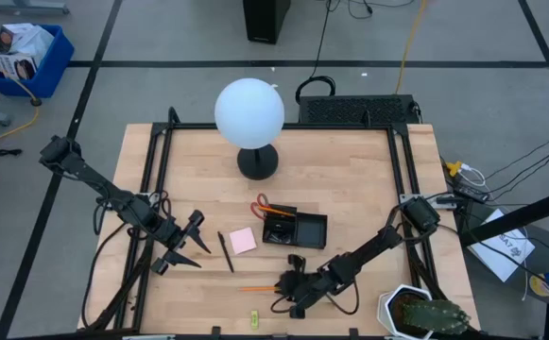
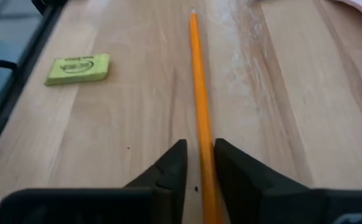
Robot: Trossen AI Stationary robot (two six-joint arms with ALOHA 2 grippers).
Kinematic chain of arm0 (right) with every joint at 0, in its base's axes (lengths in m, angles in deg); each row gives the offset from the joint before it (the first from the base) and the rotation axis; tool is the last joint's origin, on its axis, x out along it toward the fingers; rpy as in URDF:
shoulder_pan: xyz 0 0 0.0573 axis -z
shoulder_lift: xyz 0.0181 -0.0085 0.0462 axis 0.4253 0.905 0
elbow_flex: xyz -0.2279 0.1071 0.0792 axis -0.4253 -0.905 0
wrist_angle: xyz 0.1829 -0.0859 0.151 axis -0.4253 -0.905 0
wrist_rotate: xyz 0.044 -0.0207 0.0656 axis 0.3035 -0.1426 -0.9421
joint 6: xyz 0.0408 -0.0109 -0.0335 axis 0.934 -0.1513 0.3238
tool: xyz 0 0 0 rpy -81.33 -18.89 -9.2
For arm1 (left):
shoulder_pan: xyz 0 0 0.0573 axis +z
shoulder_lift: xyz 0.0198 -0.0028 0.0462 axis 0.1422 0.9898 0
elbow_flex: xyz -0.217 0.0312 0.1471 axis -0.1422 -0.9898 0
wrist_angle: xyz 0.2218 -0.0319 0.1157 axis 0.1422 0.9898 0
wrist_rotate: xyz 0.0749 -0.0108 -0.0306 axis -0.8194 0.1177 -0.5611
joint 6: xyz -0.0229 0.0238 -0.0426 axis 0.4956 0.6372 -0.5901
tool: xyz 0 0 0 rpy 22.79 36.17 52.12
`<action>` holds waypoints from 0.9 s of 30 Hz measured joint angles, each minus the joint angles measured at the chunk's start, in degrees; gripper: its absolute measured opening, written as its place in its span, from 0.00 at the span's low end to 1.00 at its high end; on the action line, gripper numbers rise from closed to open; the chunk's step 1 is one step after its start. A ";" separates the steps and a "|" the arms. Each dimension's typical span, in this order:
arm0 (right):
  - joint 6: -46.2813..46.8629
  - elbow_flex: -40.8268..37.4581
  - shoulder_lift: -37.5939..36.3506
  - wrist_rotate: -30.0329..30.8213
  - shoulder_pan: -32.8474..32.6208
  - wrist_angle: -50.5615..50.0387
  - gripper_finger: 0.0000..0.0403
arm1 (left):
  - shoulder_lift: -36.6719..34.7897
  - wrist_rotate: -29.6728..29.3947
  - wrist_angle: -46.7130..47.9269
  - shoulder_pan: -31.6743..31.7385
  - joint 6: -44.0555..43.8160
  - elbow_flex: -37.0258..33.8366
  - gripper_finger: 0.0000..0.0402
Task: Pick and place office supplies into organizer
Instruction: Put the yellow pencil into the desk organizer
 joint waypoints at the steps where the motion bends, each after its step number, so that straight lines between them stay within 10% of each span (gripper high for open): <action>1: -0.01 -1.46 0.00 0.10 -0.10 2.46 0.22 | 0.00 -0.29 -0.03 0.00 0.20 0.00 0.49; 12: -2.37 -19.00 0.00 0.93 -0.41 25.67 0.24 | 0.00 -0.46 -0.08 0.00 0.31 0.00 0.49; 27: -9.22 -12.33 8.35 2.17 -1.30 27.52 0.18 | 0.00 -1.95 -0.06 0.00 -0.04 0.07 0.49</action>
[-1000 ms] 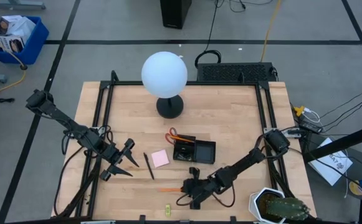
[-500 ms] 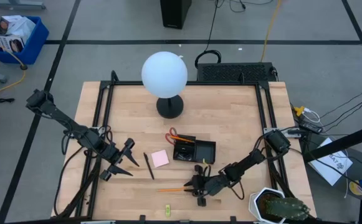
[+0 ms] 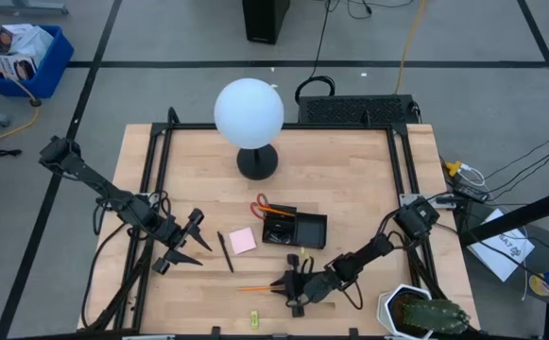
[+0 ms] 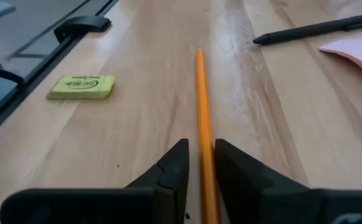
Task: Pick and place office supplies into organizer
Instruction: Put the yellow pencil into the desk organizer
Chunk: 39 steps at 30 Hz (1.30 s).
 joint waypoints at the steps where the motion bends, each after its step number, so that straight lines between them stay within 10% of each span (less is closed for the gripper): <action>1: 0.04 -0.21 0.00 -0.24 0.00 0.16 0.17 | 0.00 -0.02 -0.02 0.00 0.15 0.00 0.49; 8: 3.38 -0.60 -0.07 -0.42 0.07 -0.34 0.04 | 0.00 0.00 0.60 0.00 0.86 0.00 0.49; 39: -9.50 -1.00 -12.84 2.83 1.40 3.53 0.03 | 0.02 -4.46 3.18 0.00 -6.22 0.00 0.49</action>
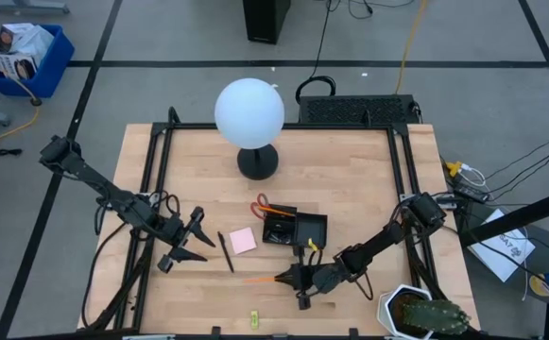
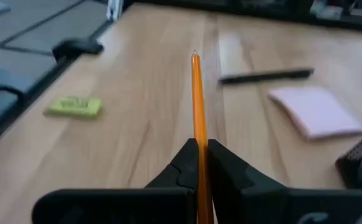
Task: Pick and place office supplies into organizer
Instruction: Put the yellow pencil into the desk organizer
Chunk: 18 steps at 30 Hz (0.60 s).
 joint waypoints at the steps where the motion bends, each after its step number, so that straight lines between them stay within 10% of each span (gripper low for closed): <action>1: -0.60 0.00 -0.35 0.03 0.04 0.76 0.03 | 0.00 0.00 0.09 0.00 0.05 0.00 0.49; 18: -11.87 0.15 -1.98 7.75 0.28 18.53 0.02 | 0.02 -4.24 6.30 0.04 2.89 -0.04 0.49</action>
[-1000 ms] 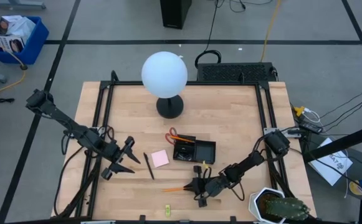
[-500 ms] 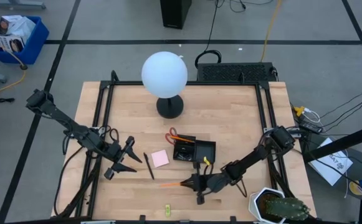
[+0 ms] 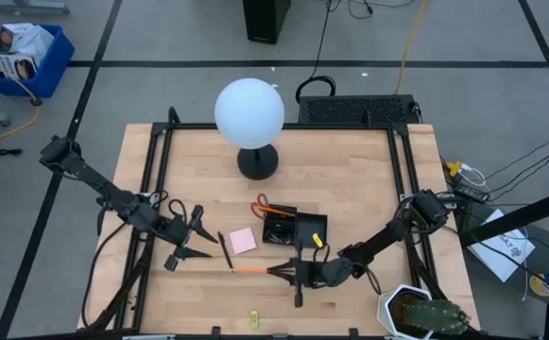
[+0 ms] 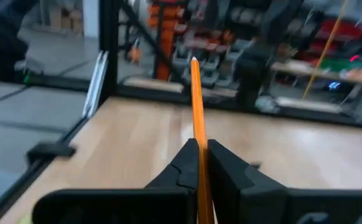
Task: Pick and place office supplies into organizer
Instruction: Put the yellow pencil into the desk organizer
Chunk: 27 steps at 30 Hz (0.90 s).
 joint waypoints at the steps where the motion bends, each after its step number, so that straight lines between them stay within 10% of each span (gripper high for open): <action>1: -0.99 0.00 0.00 0.22 0.00 1.62 0.02 | 0.00 -0.47 0.36 0.00 -0.25 0.00 0.49; 27: -6.02 0.07 -0.04 -1.65 6.69 12.72 0.01 | 21.84 -12.89 -25.41 2.20 -3.79 0.00 0.49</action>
